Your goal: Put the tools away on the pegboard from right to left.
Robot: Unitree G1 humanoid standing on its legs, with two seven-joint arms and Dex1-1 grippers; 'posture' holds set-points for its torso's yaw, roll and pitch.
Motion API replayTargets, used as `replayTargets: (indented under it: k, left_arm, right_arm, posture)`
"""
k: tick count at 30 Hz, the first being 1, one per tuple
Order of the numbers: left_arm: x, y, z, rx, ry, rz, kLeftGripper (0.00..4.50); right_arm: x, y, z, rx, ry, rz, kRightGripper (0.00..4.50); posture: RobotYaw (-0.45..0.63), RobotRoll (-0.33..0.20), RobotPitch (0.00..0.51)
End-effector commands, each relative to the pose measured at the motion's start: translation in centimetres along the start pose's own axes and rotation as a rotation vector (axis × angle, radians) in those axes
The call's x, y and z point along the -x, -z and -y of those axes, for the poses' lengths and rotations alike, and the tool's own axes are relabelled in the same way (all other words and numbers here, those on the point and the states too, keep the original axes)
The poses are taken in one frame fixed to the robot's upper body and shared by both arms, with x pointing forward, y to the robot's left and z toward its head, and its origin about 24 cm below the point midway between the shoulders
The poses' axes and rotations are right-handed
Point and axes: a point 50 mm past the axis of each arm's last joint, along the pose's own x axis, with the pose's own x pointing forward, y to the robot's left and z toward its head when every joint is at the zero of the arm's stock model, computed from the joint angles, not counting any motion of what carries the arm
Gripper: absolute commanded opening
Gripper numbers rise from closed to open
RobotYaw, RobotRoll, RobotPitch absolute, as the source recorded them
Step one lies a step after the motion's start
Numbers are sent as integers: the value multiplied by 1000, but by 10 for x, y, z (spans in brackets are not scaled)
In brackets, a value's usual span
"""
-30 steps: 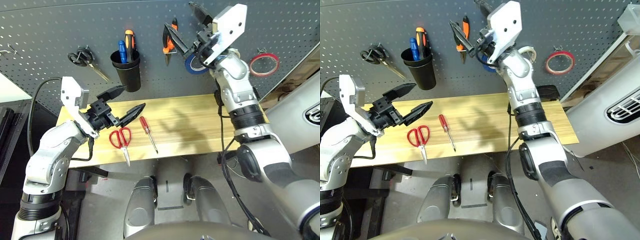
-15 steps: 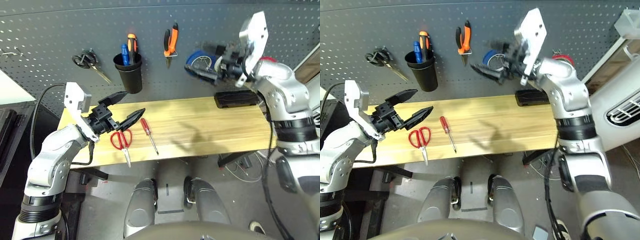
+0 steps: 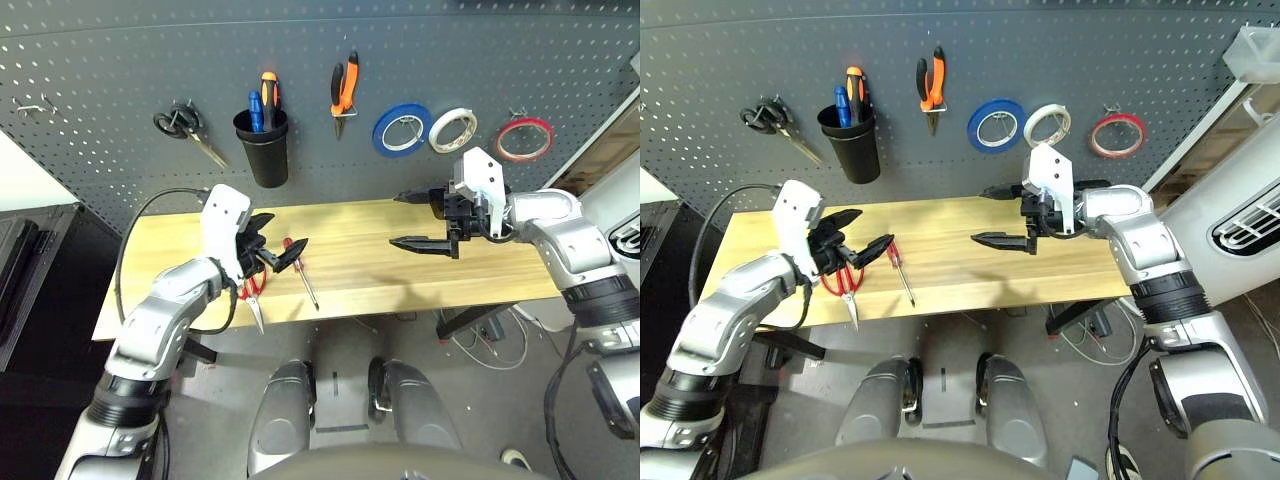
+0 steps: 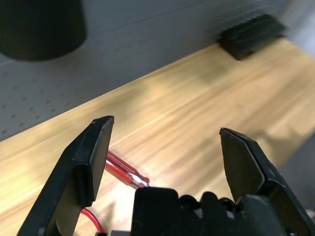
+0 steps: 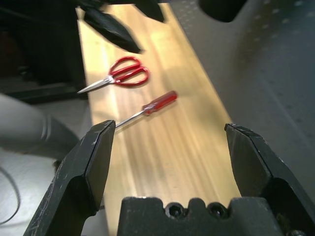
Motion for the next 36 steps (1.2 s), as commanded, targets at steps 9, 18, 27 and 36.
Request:
replayTargets:
  k: [9,18,27,36]
  left_arm:
    - [-52,56,2,285,-301,-339,4500]
    - [-69,78,6,336,-394,-415,4500]
    - [-80,81,16,355,-387,-436,4500]
    - [-83,81,14,364,-420,-433,4500]
  right_arm:
    - [14,18,-10,3,-114,12,4465]
    - [21,24,-21,-25,-132,-14,4465]
    - [21,24,-32,-42,-134,-18,4465]
    - [22,26,-39,-61,-123,-21,4465]
  posture:
    - [33,0,119]
    - [-6,0,151]
    - [-35,0,190]
    - [-60,0,228]
